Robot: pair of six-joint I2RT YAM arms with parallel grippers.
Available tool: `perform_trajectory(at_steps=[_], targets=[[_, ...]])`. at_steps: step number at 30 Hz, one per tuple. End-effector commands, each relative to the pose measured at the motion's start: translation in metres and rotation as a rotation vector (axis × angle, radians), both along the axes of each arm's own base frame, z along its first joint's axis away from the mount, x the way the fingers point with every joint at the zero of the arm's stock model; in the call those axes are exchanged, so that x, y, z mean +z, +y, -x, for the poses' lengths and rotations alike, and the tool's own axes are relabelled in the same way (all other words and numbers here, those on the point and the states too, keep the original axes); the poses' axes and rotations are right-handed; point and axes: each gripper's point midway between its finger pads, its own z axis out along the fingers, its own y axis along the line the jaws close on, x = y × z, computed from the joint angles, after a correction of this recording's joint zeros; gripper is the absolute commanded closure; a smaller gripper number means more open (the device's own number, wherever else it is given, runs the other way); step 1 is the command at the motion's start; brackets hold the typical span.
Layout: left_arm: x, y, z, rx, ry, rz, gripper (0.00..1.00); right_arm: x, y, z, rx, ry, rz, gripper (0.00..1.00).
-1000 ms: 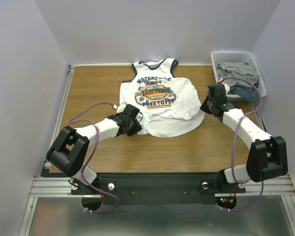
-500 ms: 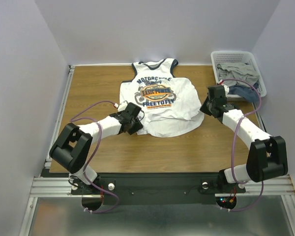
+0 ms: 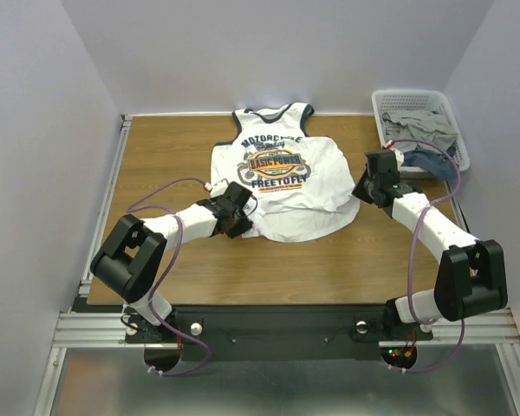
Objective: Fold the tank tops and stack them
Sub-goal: Flatten the tank top out
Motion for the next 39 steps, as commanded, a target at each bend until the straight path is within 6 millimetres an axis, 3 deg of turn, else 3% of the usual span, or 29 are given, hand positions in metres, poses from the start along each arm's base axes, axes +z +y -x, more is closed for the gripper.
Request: perform_trajectory(at_steps=[1, 6, 8, 10, 14, 20, 21, 25, 30, 39], targets=[[0.009, 0.000, -0.008, -0.001, -0.034, -0.021, 0.68, 0.012, -0.001, -0.006, -0.009, -0.063, -0.018, 1.00], [0.003, 0.002, -0.007, -0.007, -0.026, -0.039, 0.69, 0.012, 0.000, -0.006, -0.008, -0.064, -0.023, 1.00], [0.001, 0.003, -0.006, -0.008, -0.021, -0.047, 0.66, 0.013, 0.000, -0.007, -0.010, -0.066, -0.022, 1.00], [-0.001, 0.003, -0.007, -0.011, -0.021, -0.050, 0.57, 0.014, 0.000, -0.006, -0.008, -0.067, -0.023, 1.00], [-0.006, 0.004, -0.006, -0.015, -0.012, -0.061, 0.57, 0.013, 0.000, -0.006, -0.011, -0.066, -0.023, 1.00], [-0.008, 0.004, -0.003, -0.025, -0.003, -0.060, 0.77, 0.015, -0.001, -0.006, -0.014, -0.071, -0.022, 0.99], [-0.005, 0.004, -0.004, -0.024, -0.012, -0.054, 0.85, 0.015, -0.001, -0.006, -0.012, -0.071, -0.021, 0.99], [0.008, 0.006, -0.006, -0.024, -0.032, -0.056, 0.92, 0.016, -0.001, -0.008, -0.013, -0.073, -0.020, 1.00], [0.033, 0.012, -0.007, -0.029, -0.072, -0.038, 0.99, 0.017, -0.010, -0.010, -0.041, -0.077, 0.016, 1.00], [0.058, 0.045, -0.003, -0.012, -0.109, 0.003, 1.00, 0.008, -0.028, -0.011, -0.091, -0.056, 0.030, 1.00]])
